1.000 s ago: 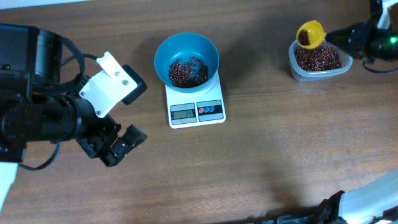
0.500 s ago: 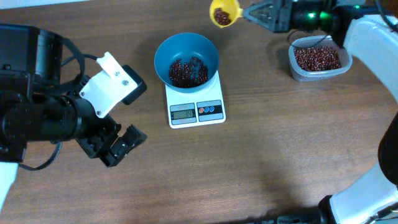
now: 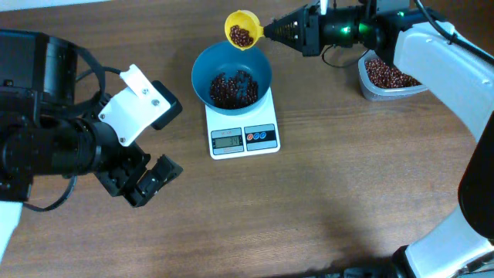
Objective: Scoop item into bowl and weigh 50g on scale
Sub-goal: 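Lift the filled scoop and carry it left over the teal bowl, then tilt the scoop over the bowl with the right gripper to pour beans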
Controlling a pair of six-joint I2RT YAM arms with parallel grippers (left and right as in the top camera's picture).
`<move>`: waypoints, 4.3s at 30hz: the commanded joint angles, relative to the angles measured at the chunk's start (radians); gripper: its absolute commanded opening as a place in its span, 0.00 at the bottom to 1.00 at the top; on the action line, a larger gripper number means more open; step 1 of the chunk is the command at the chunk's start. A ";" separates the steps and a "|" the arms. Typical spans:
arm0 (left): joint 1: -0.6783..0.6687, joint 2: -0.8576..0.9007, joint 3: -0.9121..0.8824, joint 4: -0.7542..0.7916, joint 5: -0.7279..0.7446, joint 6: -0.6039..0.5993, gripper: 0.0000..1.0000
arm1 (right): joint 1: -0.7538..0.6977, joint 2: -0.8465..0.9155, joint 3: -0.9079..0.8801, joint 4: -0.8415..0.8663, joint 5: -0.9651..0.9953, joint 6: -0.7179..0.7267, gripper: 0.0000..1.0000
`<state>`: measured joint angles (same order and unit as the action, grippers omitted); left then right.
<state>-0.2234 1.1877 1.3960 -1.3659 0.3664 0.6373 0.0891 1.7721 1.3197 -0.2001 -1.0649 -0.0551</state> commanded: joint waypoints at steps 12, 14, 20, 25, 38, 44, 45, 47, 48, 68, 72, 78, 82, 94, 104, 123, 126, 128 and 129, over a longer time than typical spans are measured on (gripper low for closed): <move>-0.004 0.000 -0.002 0.002 0.004 0.023 0.99 | 0.009 0.002 0.006 0.024 -0.057 -0.203 0.04; -0.004 0.000 -0.002 0.002 0.004 0.022 0.99 | 0.009 0.002 0.006 0.011 -0.048 -0.203 0.04; -0.004 0.000 -0.002 0.002 0.004 0.023 0.99 | 0.009 0.000 0.006 0.118 -0.135 -0.200 0.04; -0.004 0.000 -0.002 0.002 0.004 0.023 0.99 | 0.009 0.004 0.006 0.090 -0.072 -0.201 0.04; -0.004 0.000 -0.002 0.002 0.004 0.022 0.99 | 0.009 0.018 0.006 0.130 -0.109 -0.200 0.04; -0.004 0.000 -0.002 0.002 0.004 0.023 0.99 | 0.009 0.023 0.006 0.142 -0.142 -0.199 0.04; -0.004 0.000 -0.002 0.002 0.004 0.023 0.99 | 0.009 0.022 0.006 0.138 -0.155 -0.200 0.04; -0.004 0.000 -0.002 0.002 0.004 0.023 0.99 | 0.009 0.031 0.006 0.114 -0.125 -0.200 0.04; -0.004 0.000 -0.002 0.002 0.004 0.022 0.99 | 0.009 0.029 0.006 0.114 -0.134 -0.200 0.04; -0.004 0.000 -0.002 0.002 0.004 0.023 0.99 | -0.006 0.050 0.006 0.230 -0.163 -0.199 0.04; -0.004 0.000 -0.002 0.002 0.004 0.023 0.99 | -0.012 0.053 0.006 0.261 -0.184 -0.199 0.04; -0.004 0.000 -0.002 0.002 0.004 0.023 0.99 | -0.016 0.052 0.006 0.346 -0.332 -0.199 0.04; -0.004 0.000 -0.002 0.002 0.004 0.022 0.99 | -0.024 0.055 0.006 0.324 -0.275 -0.199 0.04; -0.004 0.000 -0.002 0.002 0.004 0.023 0.99 | -0.019 0.068 0.006 0.329 -0.257 -0.199 0.04; -0.004 0.000 -0.002 0.002 0.004 0.023 0.99 | -0.018 0.078 0.006 0.316 -0.271 -0.199 0.04; -0.004 0.000 -0.002 0.002 0.004 0.022 0.99 | -0.018 0.086 0.006 0.267 -0.196 -0.199 0.04; -0.004 0.000 -0.002 0.002 0.004 0.023 0.99 | -0.018 0.085 0.006 0.338 -0.306 -0.200 0.04; -0.004 0.000 -0.002 0.002 0.004 0.023 0.99 | -0.019 0.087 0.006 0.317 -0.245 -0.199 0.04; -0.004 0.000 -0.002 0.002 0.004 0.023 0.99 | -0.018 0.084 0.006 0.375 -0.338 -0.199 0.04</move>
<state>-0.2234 1.1881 1.3949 -1.3659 0.3664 0.6373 0.0708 1.8565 1.3193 0.1162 -1.3155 -0.2470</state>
